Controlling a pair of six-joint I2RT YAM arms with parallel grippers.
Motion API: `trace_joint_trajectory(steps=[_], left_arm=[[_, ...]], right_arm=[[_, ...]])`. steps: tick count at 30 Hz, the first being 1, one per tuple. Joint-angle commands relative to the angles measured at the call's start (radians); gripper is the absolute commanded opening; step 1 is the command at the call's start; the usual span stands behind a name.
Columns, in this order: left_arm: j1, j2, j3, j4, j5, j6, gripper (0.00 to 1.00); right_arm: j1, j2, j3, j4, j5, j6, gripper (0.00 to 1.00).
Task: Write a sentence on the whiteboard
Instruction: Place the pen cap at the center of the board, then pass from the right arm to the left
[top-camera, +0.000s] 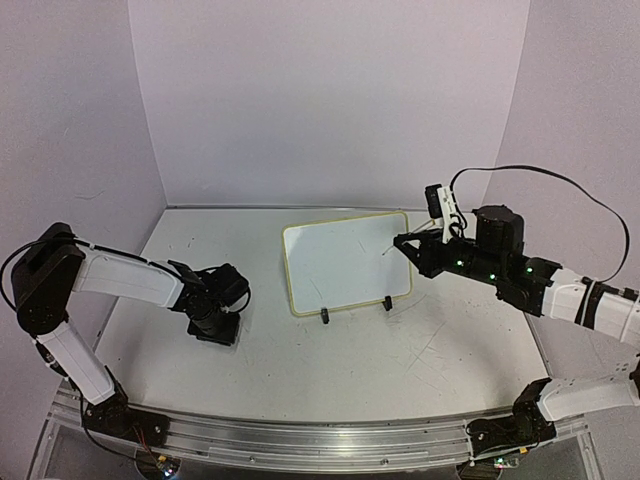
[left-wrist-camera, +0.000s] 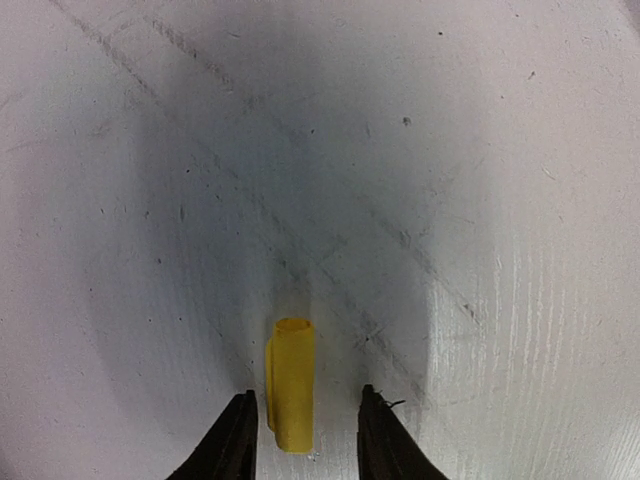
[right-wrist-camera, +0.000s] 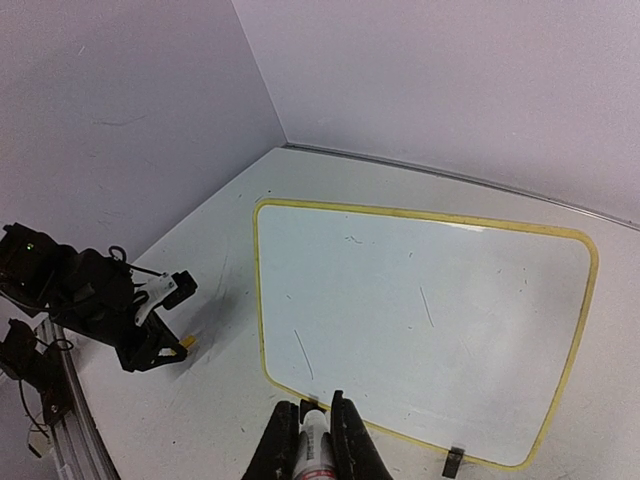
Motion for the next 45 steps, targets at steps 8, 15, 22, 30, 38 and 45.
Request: trace_joint_trajectory(steps=[8, 15, 22, 30, 38, 45], left_arm=[[0.003, -0.291, 0.225, -0.108, 0.012, 0.089, 0.67], [0.005, -0.42, 0.107, 0.582, 0.615, 0.097, 0.78], [-0.007, -0.238, 0.163, 0.87, 0.899, 0.079, 0.75], [-0.052, -0.16, 0.175, 0.887, 0.988, 0.124, 0.69], [-0.072, -0.118, 0.191, 0.9, 1.034, 0.129, 0.52], [-0.072, -0.122, 0.183, 0.902, 1.034, 0.139, 0.31]], right_arm=[[0.004, 0.05, 0.05, 0.02, -0.139, 0.089, 0.0], [0.023, 0.138, 0.104, 0.051, -0.397, 0.103, 0.0], [0.1, 0.234, 0.171, 0.159, -0.476, 0.211, 0.0], [0.126, 0.301, 0.176, 0.347, -0.531, 0.353, 0.0], [0.143, 0.334, 0.19, 0.366, -0.537, 0.367, 0.0], [0.145, 0.334, 0.179, 0.365, -0.538, 0.367, 0.0]])
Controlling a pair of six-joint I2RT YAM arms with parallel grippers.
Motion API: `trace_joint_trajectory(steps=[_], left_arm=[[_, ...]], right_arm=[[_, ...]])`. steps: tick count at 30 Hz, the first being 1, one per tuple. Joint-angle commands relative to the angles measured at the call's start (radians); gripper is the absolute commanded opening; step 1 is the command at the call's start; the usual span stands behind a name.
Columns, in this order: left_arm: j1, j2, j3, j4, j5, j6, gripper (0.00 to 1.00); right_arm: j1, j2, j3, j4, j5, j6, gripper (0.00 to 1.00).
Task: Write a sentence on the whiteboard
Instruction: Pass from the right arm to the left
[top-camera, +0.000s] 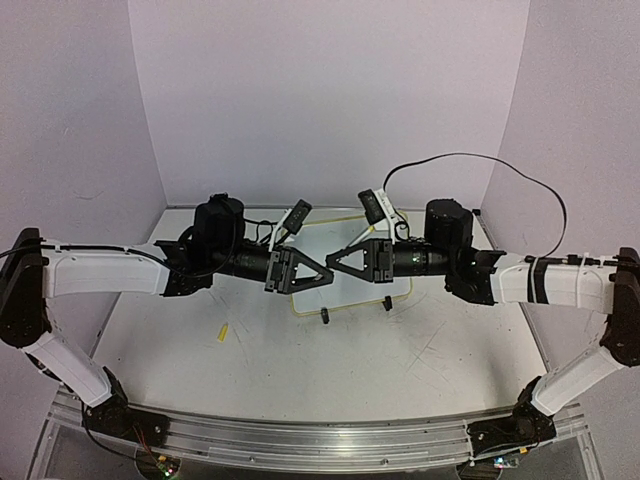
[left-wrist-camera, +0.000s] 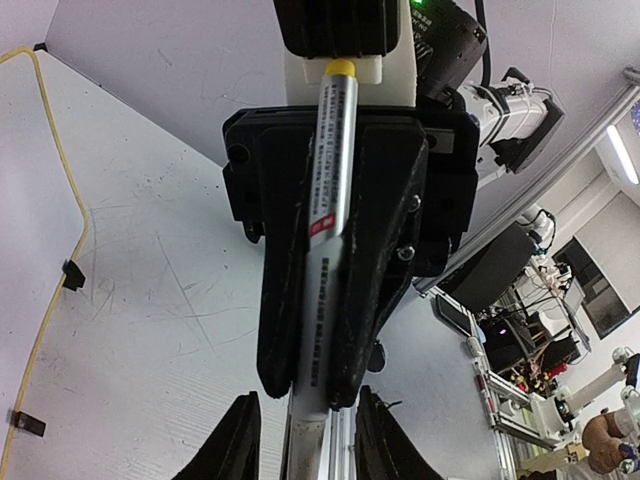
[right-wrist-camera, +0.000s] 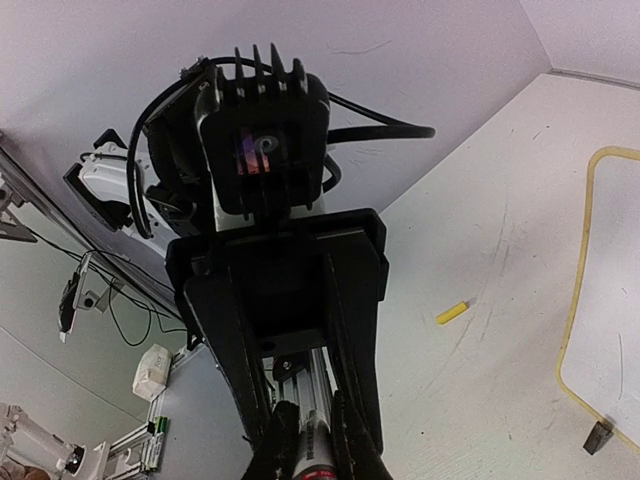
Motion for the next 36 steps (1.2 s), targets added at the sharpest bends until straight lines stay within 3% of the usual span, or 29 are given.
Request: trace_joint_trajectory(steps=[1, 9, 15, 20, 24, 29, 32, 36], left_arm=[[-0.002, -0.011, 0.027, 0.048, 0.021, 0.014, 0.29], [0.005, -0.023, 0.007, 0.048, 0.004, 0.025, 0.04], [0.008, -0.027, -0.005, 0.047, 0.015, 0.049, 0.0], [0.009, -0.026, -0.013, 0.047, 0.036, 0.061, 0.0], [0.01, -0.022, -0.018, 0.047, 0.046, 0.064, 0.0], [0.011, -0.018, -0.017, 0.047, 0.043, 0.062, 0.0], [0.013, -0.017, -0.013, 0.047, 0.041, 0.061, 0.0], [0.019, -0.018, -0.014, 0.047, 0.045, 0.057, 0.0]], right_arm=[[0.005, 0.003, 0.029, 0.057, -0.016, 0.01, 0.0], [0.006, -0.002, 0.014, 0.055, -0.033, 0.014, 0.01], [0.006, -0.01, 0.014, 0.057, -0.037, 0.044, 0.28], [0.005, -0.018, 0.006, 0.061, -0.052, 0.04, 0.38], [0.005, -0.022, 0.003, 0.065, -0.05, 0.044, 0.37], [0.007, -0.003, 0.014, 0.085, -0.08, 0.056, 0.27], [0.008, 0.002, 0.011, 0.087, -0.092, 0.047, 0.15], [0.01, 0.005, 0.012, 0.087, -0.099, 0.04, 0.16]])
